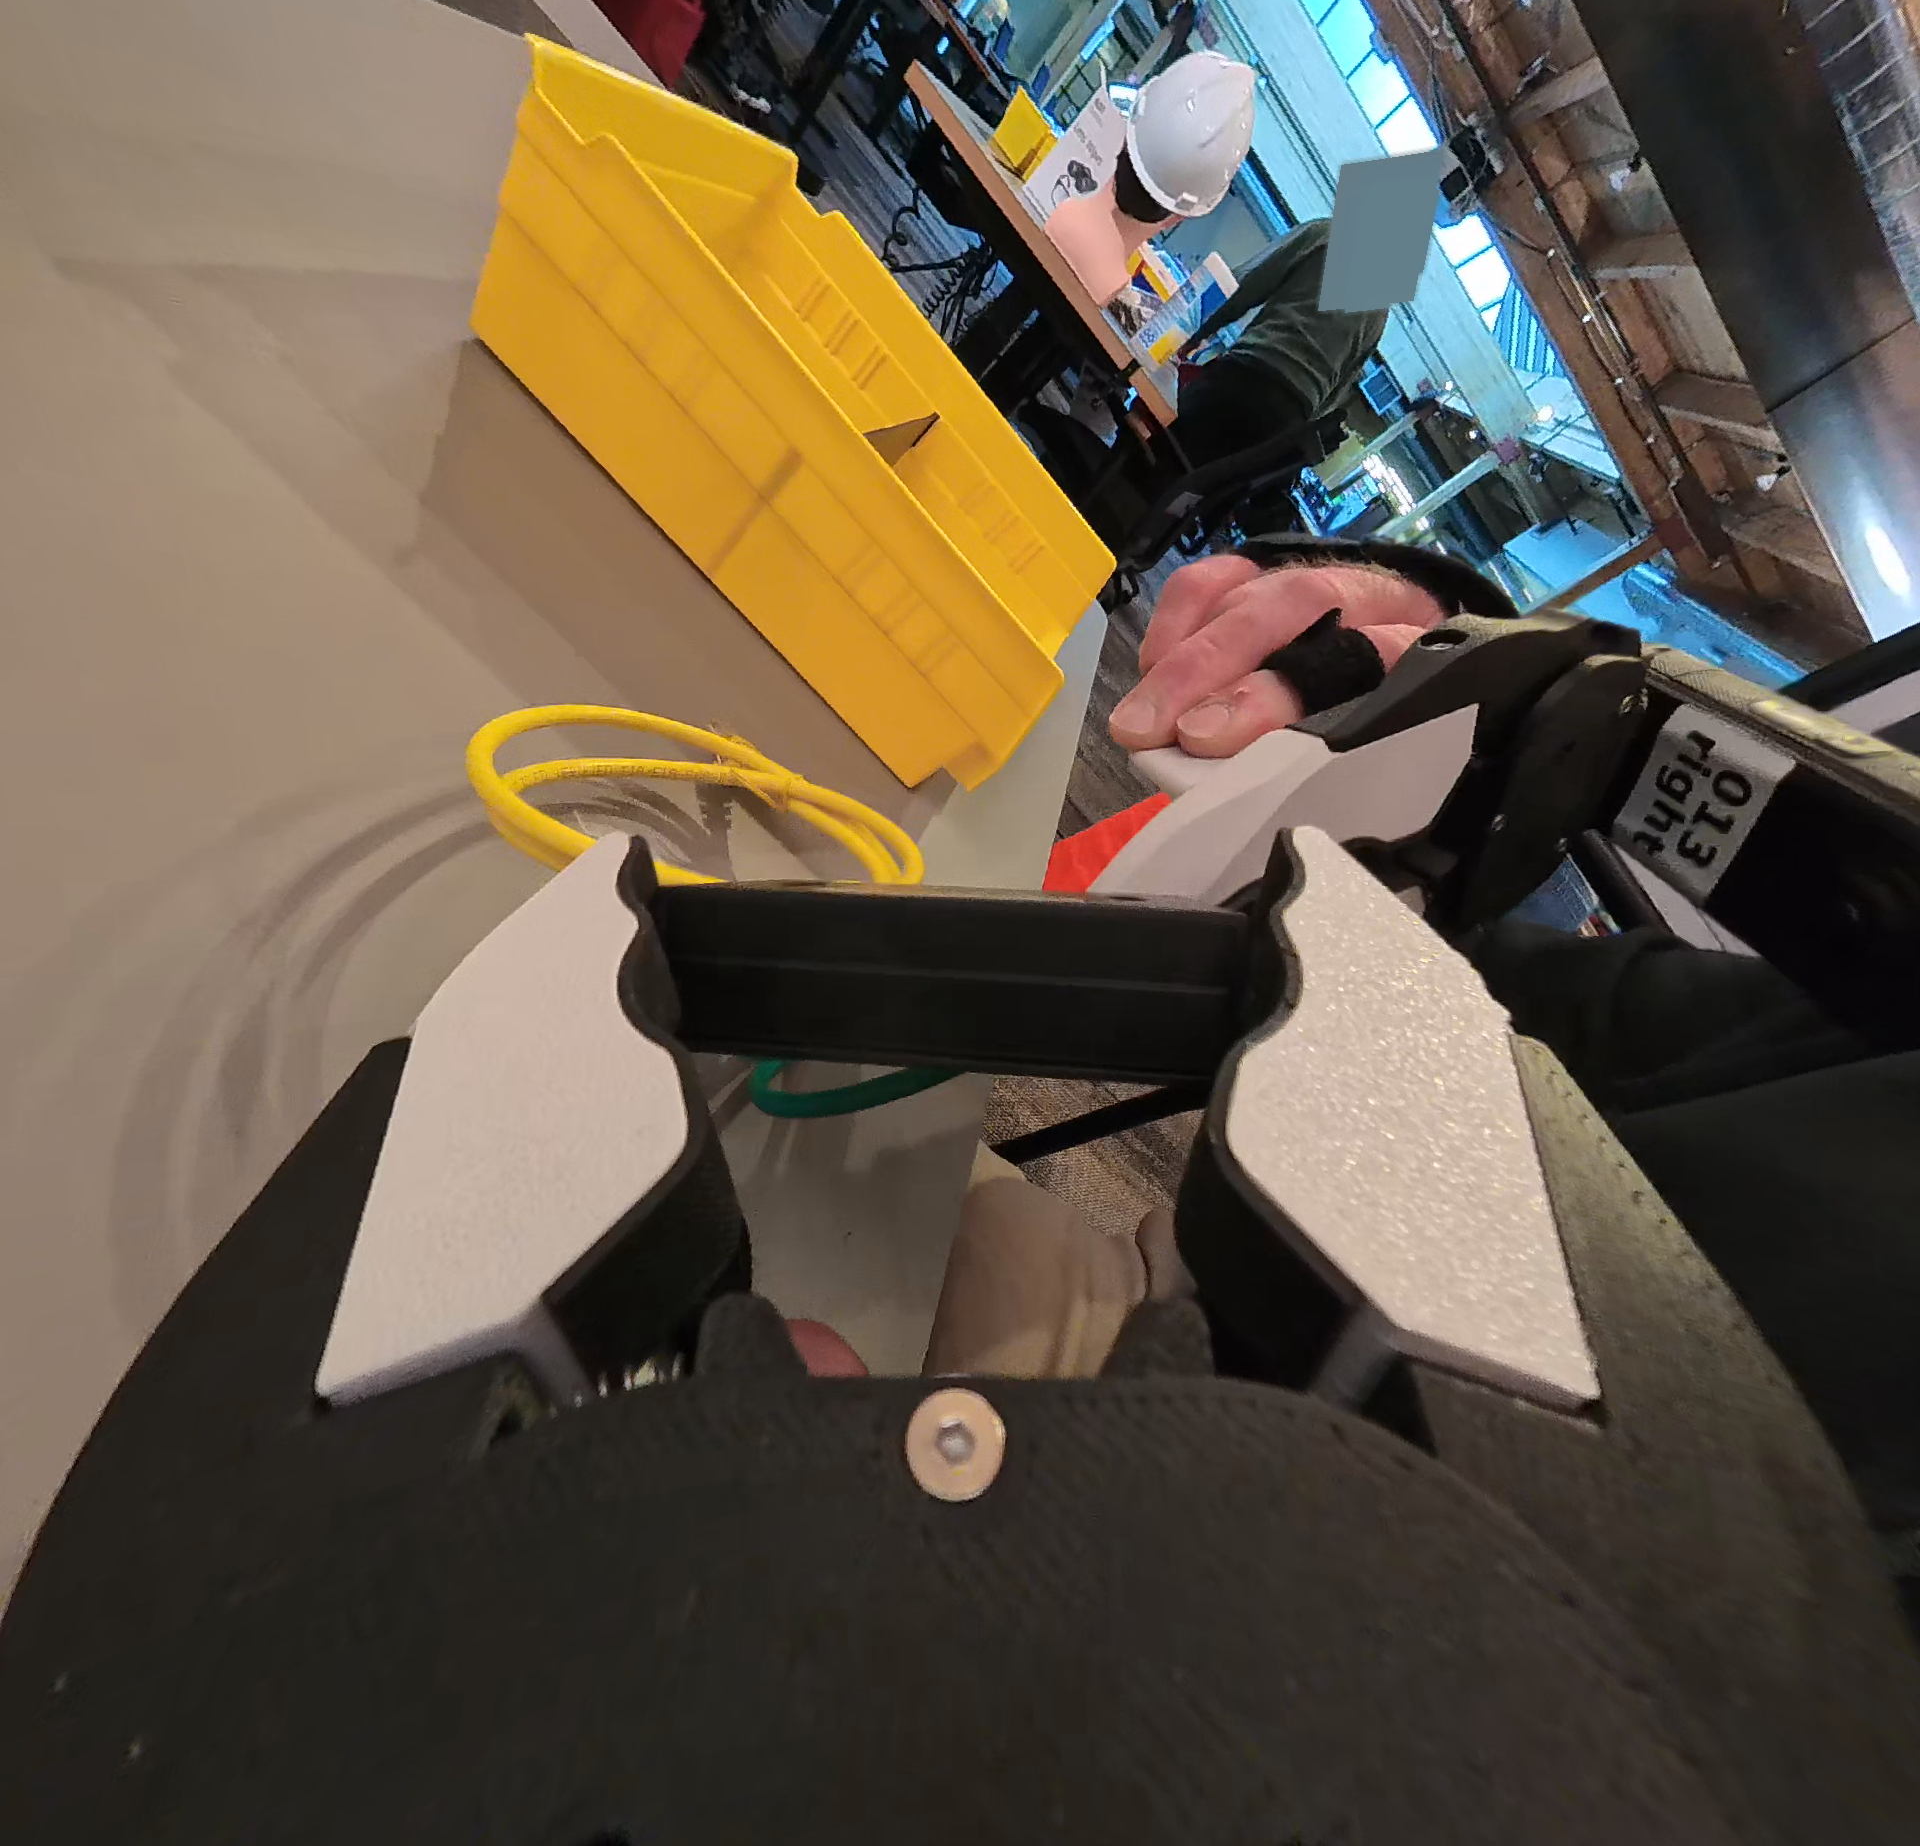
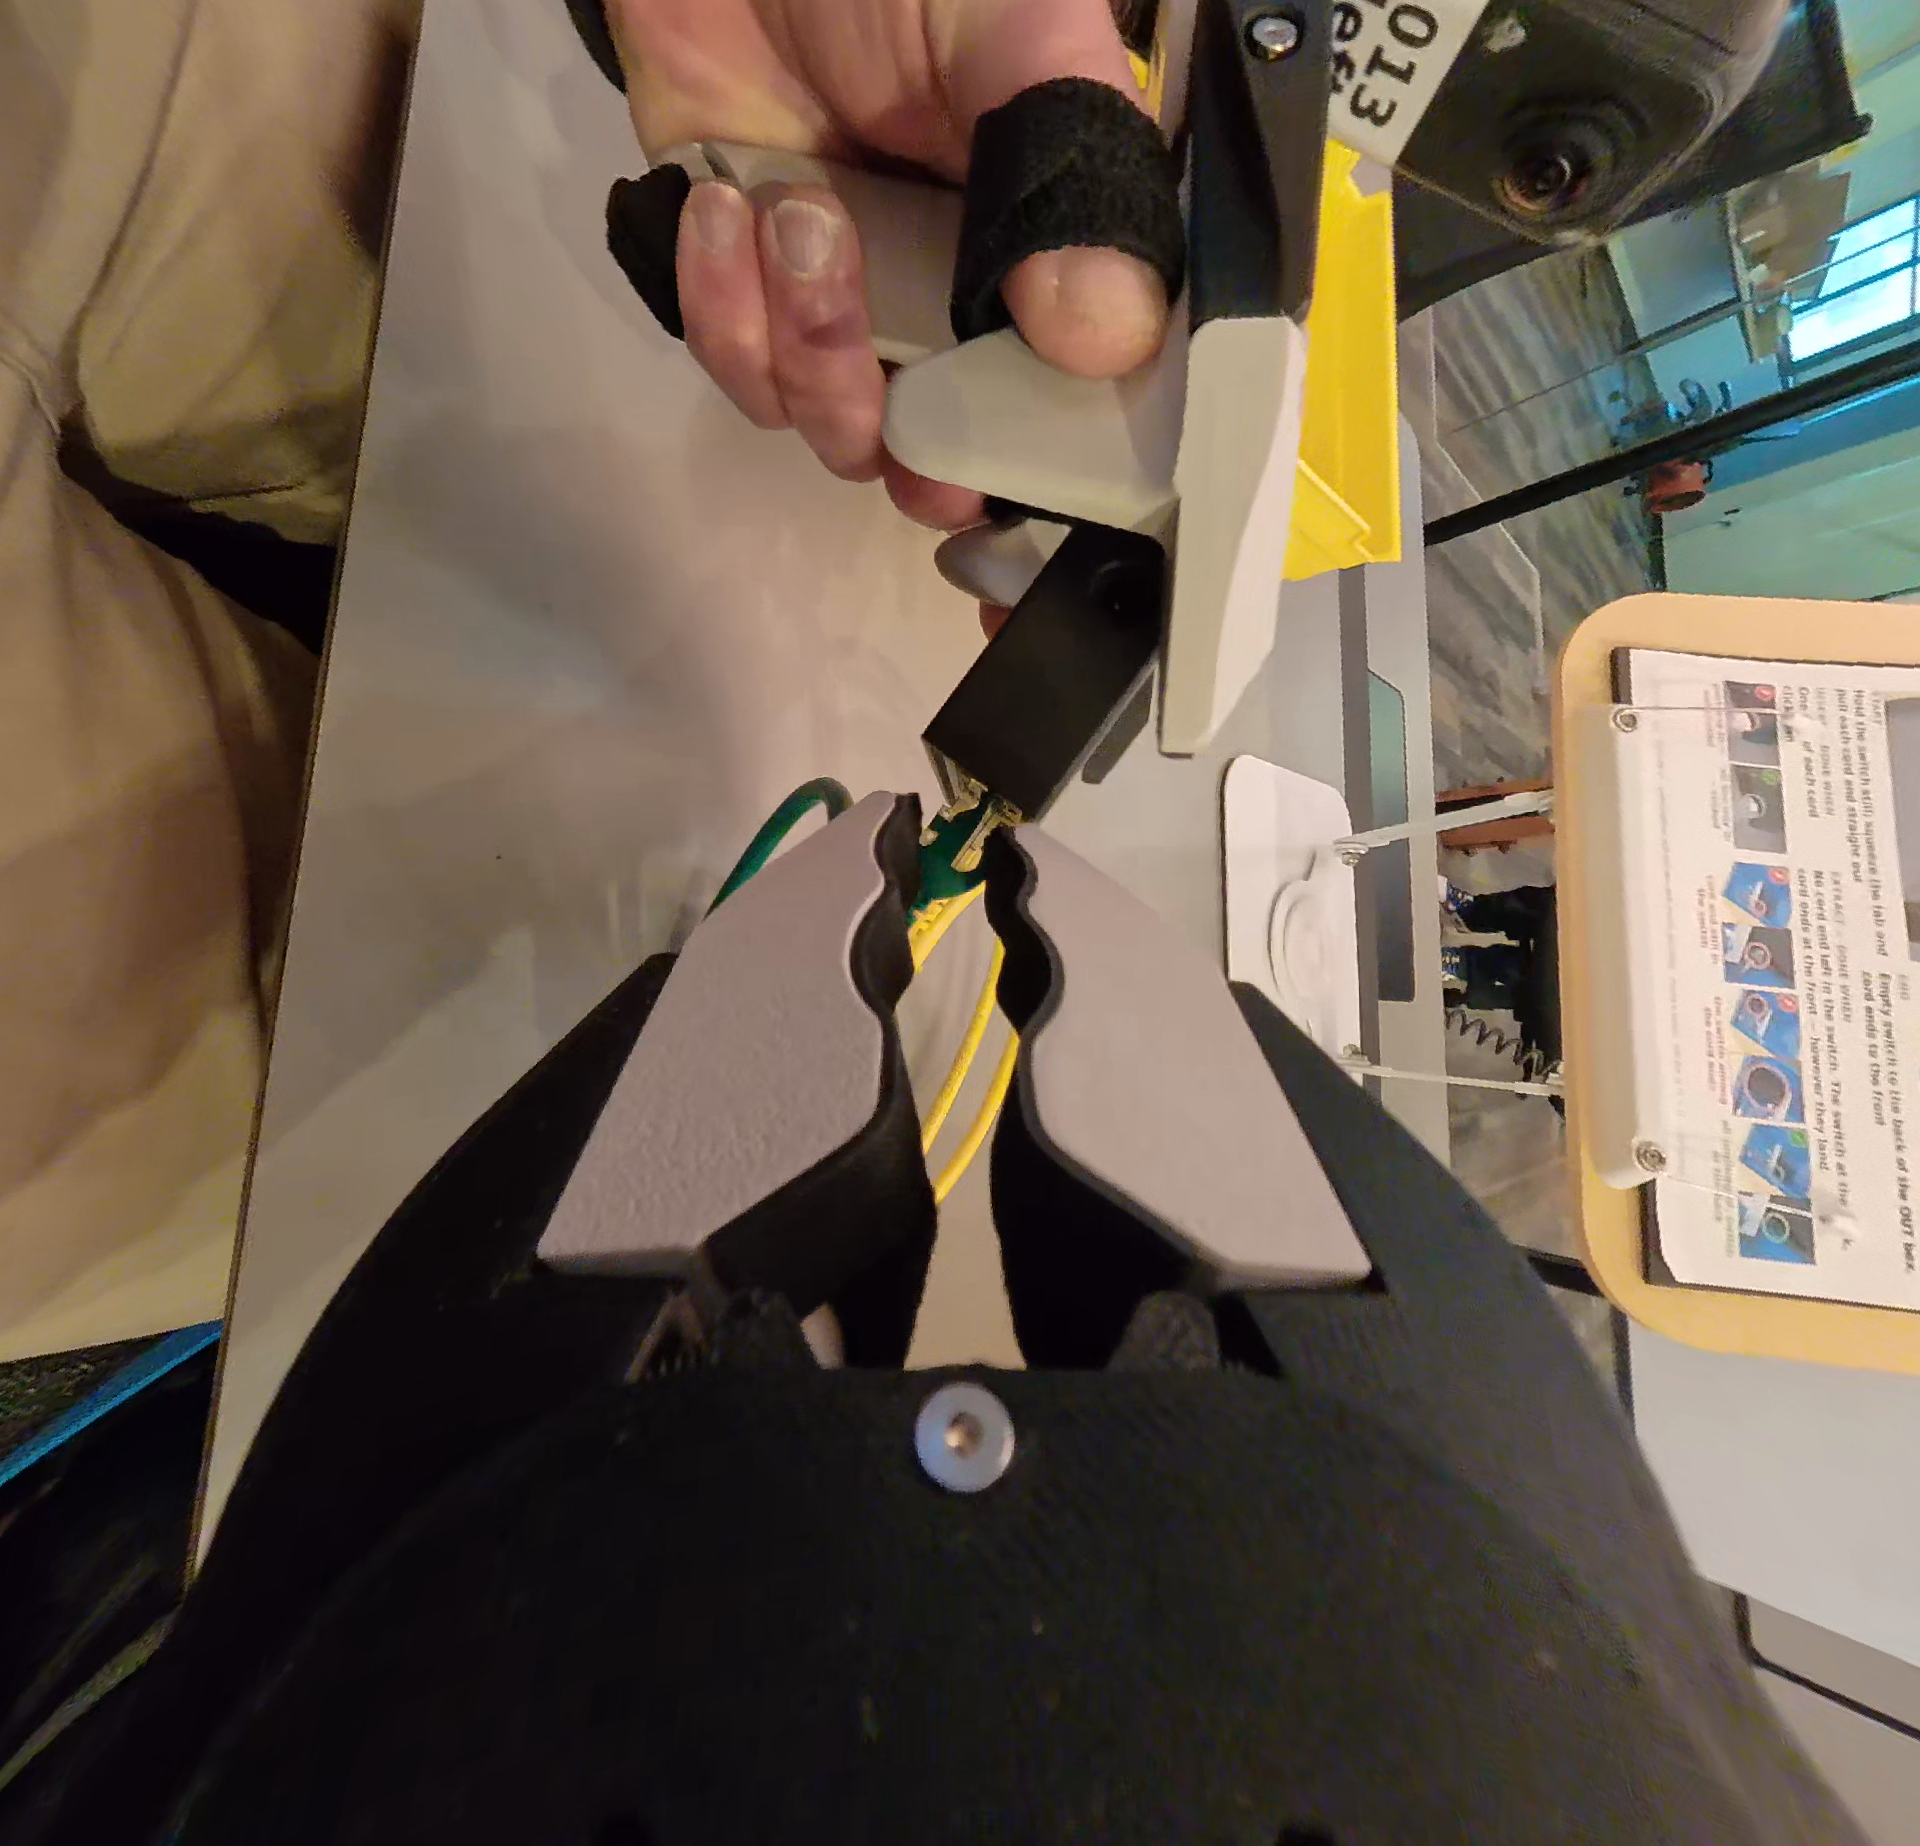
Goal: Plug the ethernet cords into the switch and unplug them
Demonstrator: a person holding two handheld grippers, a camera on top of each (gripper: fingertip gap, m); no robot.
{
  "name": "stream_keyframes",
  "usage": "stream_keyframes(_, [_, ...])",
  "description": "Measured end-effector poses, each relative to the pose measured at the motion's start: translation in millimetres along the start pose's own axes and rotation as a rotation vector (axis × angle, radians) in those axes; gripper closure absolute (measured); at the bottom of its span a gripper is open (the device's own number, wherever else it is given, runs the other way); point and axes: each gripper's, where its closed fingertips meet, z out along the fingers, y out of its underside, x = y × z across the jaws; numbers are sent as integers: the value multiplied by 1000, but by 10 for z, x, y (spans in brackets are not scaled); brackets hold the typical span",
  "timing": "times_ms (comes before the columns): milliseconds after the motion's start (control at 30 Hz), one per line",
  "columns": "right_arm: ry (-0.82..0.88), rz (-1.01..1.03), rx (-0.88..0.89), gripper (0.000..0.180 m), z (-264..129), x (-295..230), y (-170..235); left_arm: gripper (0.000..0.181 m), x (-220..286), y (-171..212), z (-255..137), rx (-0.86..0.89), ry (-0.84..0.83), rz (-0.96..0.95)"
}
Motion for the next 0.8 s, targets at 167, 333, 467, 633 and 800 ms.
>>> stream_keyframes(167, [28,49,-59,168,-25,44,210,74,-62,-86,-82,40,-13,-8])
stream_keyframes(333, [11,59,-23,169,-26,26,155,74,-92,-55,-34,40,-25,-16])
stream_keyframes(467, [86,103,-5,168,-269,248,210,74,-94,-116,-84,44,-44,14])
stream_keyframes(633, [231,189,0,169,-678,688,393,74,-132,-184,-135,78,-50,10])
stream_keyframes(800, [368,231,-30,169,-1113,1083,623,74,-170,-220,-181,92,-69,24])
